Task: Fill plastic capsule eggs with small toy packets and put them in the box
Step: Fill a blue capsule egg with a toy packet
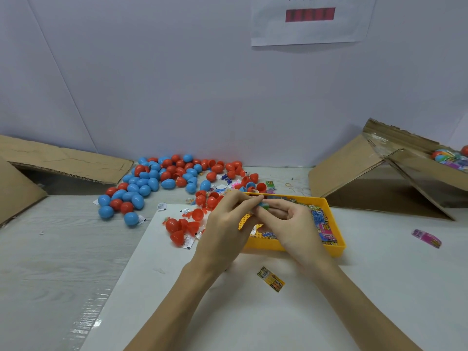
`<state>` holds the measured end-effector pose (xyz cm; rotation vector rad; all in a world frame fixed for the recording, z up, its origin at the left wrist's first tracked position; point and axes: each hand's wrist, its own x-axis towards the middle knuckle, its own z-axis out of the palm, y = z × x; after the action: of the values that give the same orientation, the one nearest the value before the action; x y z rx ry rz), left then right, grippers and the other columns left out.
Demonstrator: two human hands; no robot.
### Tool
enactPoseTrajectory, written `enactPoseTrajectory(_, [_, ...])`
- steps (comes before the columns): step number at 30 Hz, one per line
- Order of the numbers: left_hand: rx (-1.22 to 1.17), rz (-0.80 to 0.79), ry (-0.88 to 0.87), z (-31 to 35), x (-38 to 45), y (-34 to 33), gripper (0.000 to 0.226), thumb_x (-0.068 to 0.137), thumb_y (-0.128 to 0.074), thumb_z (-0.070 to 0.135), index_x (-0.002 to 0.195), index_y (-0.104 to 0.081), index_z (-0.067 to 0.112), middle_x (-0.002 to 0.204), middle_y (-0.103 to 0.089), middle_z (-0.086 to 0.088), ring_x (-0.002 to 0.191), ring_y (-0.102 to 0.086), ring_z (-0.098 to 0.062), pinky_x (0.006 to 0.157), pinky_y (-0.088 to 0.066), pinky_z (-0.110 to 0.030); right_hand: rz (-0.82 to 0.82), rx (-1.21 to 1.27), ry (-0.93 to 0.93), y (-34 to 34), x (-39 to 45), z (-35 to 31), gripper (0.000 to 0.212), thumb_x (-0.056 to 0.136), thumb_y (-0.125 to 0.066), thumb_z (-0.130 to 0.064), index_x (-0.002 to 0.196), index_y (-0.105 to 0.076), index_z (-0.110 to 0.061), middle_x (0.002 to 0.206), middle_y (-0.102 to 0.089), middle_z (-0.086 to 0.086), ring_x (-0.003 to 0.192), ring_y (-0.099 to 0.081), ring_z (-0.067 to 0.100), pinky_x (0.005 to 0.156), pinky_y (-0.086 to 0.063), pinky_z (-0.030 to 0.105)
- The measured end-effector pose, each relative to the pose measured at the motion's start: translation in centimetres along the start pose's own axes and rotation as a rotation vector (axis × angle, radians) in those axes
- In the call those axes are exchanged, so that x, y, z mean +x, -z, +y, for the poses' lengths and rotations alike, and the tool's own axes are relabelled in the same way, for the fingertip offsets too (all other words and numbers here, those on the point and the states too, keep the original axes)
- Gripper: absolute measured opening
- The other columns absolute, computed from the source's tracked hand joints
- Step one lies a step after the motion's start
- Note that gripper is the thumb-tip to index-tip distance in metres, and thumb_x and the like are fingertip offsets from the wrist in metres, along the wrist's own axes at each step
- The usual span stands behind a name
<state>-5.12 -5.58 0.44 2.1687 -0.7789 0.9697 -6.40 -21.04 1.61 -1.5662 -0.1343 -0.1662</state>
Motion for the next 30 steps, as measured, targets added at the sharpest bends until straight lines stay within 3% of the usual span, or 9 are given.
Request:
enactPoseTrajectory(4, [0.002,0.049,0.011,0.1,0.0,0.0,0.039,0.084,-0.08,0.002,0.122,-0.072,0.003,0.102,-0.067,-0.01,0.094,-0.064,-0.018,0.086,-0.053,-0.016,0.03,-0.02,0.057,-0.2,0.0,0.3,0.02,0.091,-0.078,-0.028,0.11,-0.074,-0.031,0.097,-0.08,-0.011,0.09,-0.077,0.009,0.065,-0.06,0.021])
enactPoseTrajectory(10, [-0.021,0.031,0.028,0.2,0.2,-0.1,0.037,0.084,-0.079,0.001,0.121,-0.072,0.005,0.115,-0.066,-0.008,0.109,-0.062,-0.017,0.097,-0.048,-0.014,-0.029,-0.121,0.081,0.1,0.4,0.8,0.03,0.098,-0.068,-0.029,0.128,-0.068,-0.024,0.105,-0.077,-0.007,0.098,-0.074,0.008,0.073,-0.062,0.026])
enactPoseTrajectory(13, [-0.123,-0.009,0.073,-0.1,0.5,0.2,0.042,0.086,-0.077,-0.001,0.126,-0.067,0.006,0.124,-0.061,-0.004,0.117,-0.059,-0.014,0.099,-0.052,-0.019,0.001,-0.073,0.068,0.4,0.7,0.9,0.021,0.105,-0.057,-0.028,0.122,-0.067,-0.022,0.095,-0.079,-0.008,0.088,-0.076,0.011,0.067,-0.06,0.021])
enactPoseTrajectory(16, [-0.233,-0.037,0.131,0.1,0.6,0.2,0.045,0.086,-0.077,0.0,0.128,-0.064,0.007,0.127,-0.055,0.0,0.121,-0.057,-0.007,0.1,-0.052,-0.02,0.034,-0.091,0.054,0.6,1.0,1.2,0.017,0.103,-0.061,-0.026,0.115,-0.068,-0.018,0.088,-0.079,-0.008,0.077,-0.077,0.013,0.064,-0.06,0.021])
enactPoseTrajectory(20, [-0.305,-0.044,0.259,0.0,0.5,0.1,0.039,0.088,-0.08,0.018,0.125,-0.066,0.014,0.122,-0.06,0.005,0.111,-0.063,-0.002,0.091,-0.053,-0.016,0.037,-0.066,0.056,0.9,1.1,1.3,0.016,0.099,-0.068,-0.016,0.114,-0.067,-0.019,0.097,-0.077,-0.001,0.087,-0.076,0.012,0.07,-0.06,0.022])
enactPoseTrajectory(22, [-0.333,-0.016,0.33,-0.2,0.4,0.3,0.033,0.089,-0.079,0.021,0.119,-0.07,0.014,0.114,-0.067,0.007,0.1,-0.068,-0.004,0.086,-0.058,-0.022,0.025,-0.069,0.071,1.0,1.0,1.4,0.02,0.098,-0.069,-0.011,0.114,-0.067,-0.022,0.102,-0.076,-0.003,0.094,-0.076,0.01,0.073,-0.06,0.021])
enactPoseTrajectory(25, [-0.348,0.015,0.351,-0.7,0.4,0.5,0.023,0.089,-0.078,0.014,0.112,-0.074,0.012,0.107,-0.072,0.005,0.096,-0.071,-0.007,0.085,-0.06,-0.027,0.002,-0.03,0.059,0.9,1.1,1.4,0.02,0.099,-0.067,-0.01,0.116,-0.068,-0.021,0.104,-0.077,-0.002,0.096,-0.076,0.012,0.073,-0.06,0.021])
enactPoseTrajectory(30, [-0.354,-0.014,0.282,-1.1,0.3,0.3,0.028,0.09,-0.074,0.002,0.115,-0.076,0.013,0.112,-0.07,0.006,0.103,-0.069,-0.008,0.087,-0.057,-0.021,0.002,-0.123,0.006,1.2,1.3,1.5,0.019,0.1,-0.066,-0.027,0.117,-0.069,-0.019,0.09,-0.079,-0.005,0.081,-0.077,0.016,0.07,-0.062,0.024])
